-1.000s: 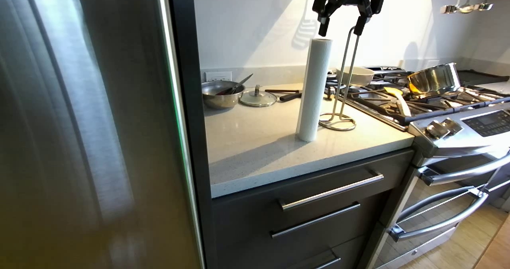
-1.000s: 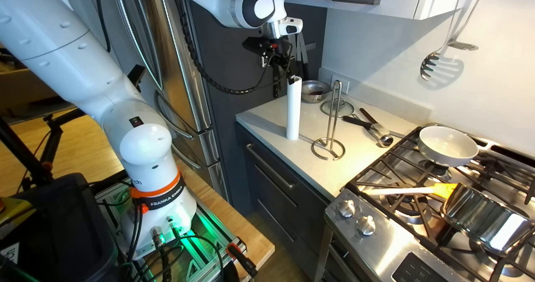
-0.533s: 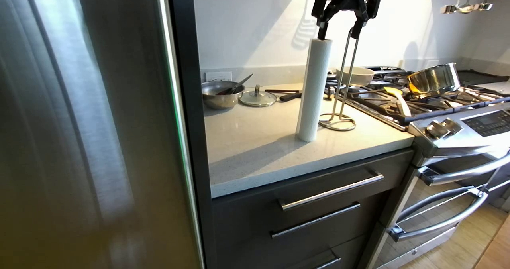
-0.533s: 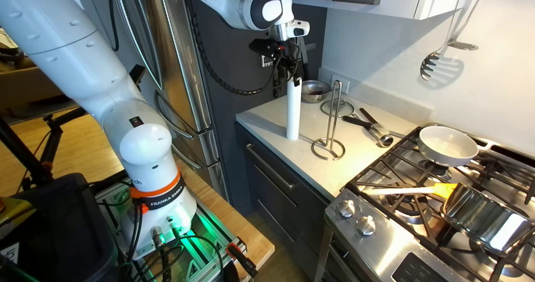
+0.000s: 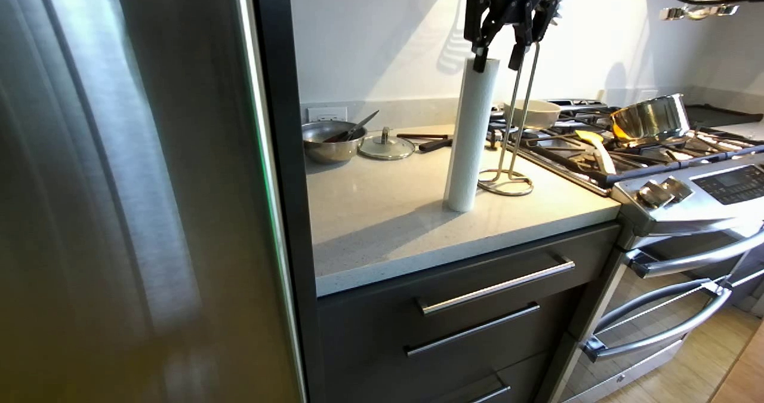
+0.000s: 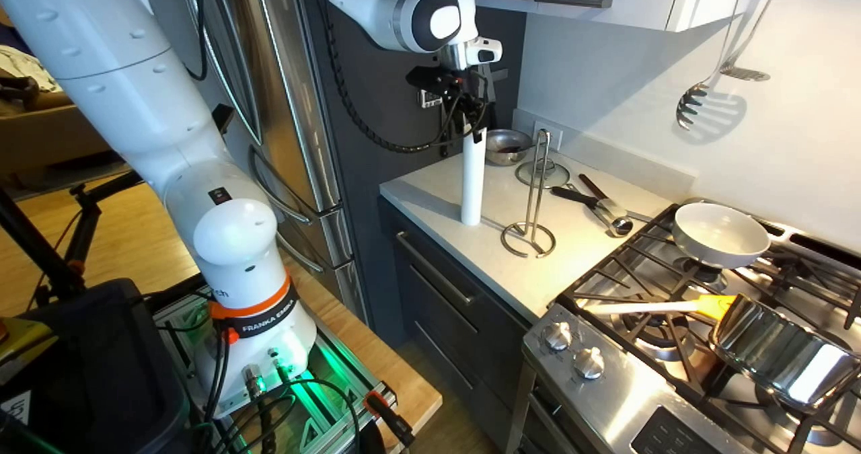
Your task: Put the paper towel roll on the stand
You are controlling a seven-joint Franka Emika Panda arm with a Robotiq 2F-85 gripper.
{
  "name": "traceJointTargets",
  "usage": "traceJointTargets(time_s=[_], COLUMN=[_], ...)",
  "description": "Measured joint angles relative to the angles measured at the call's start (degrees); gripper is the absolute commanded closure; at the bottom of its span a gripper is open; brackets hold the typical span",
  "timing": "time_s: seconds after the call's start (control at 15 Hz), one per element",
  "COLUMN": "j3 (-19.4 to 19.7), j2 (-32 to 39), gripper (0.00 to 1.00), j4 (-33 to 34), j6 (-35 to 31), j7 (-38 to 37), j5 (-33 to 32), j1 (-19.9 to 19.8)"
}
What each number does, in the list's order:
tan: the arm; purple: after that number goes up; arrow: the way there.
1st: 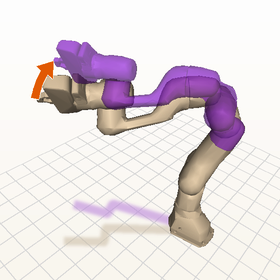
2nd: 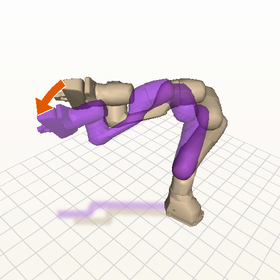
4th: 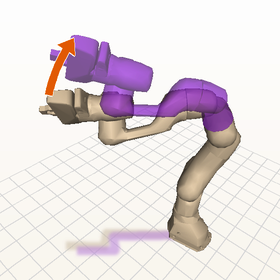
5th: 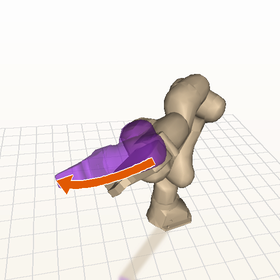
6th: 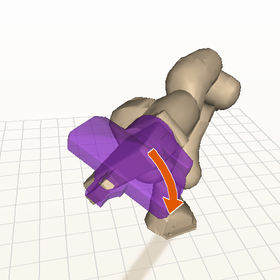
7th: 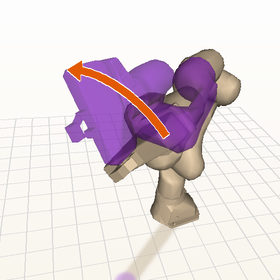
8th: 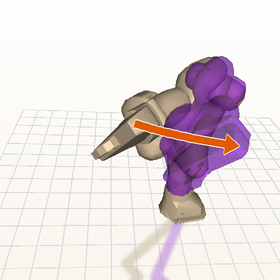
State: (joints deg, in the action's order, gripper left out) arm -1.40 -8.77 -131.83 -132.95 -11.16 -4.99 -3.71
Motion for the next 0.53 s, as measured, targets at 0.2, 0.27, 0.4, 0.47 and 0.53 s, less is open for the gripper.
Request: traceJointTargets(time_s=[0.2,0.27,0.4,0.47,0.53], j3=[0.00,0.01,0.01,0.01,0.01], j2=[0.49,0.66,1.00,1.16,1.32], gripper=[0.00,0.00,0.07,0.25,0.29], j4=[0.32,0.49,0.83,0.95,1.03], j6=[-0.27,-0.53,-1.10,-1.46,-1.82], j7=[0.40,0.63,1.22,1.41,1.51], j5=[0.00,0.00,0.00,0.00,0.00], j1=[0.01,0.01,0.03,0.04,0.05])
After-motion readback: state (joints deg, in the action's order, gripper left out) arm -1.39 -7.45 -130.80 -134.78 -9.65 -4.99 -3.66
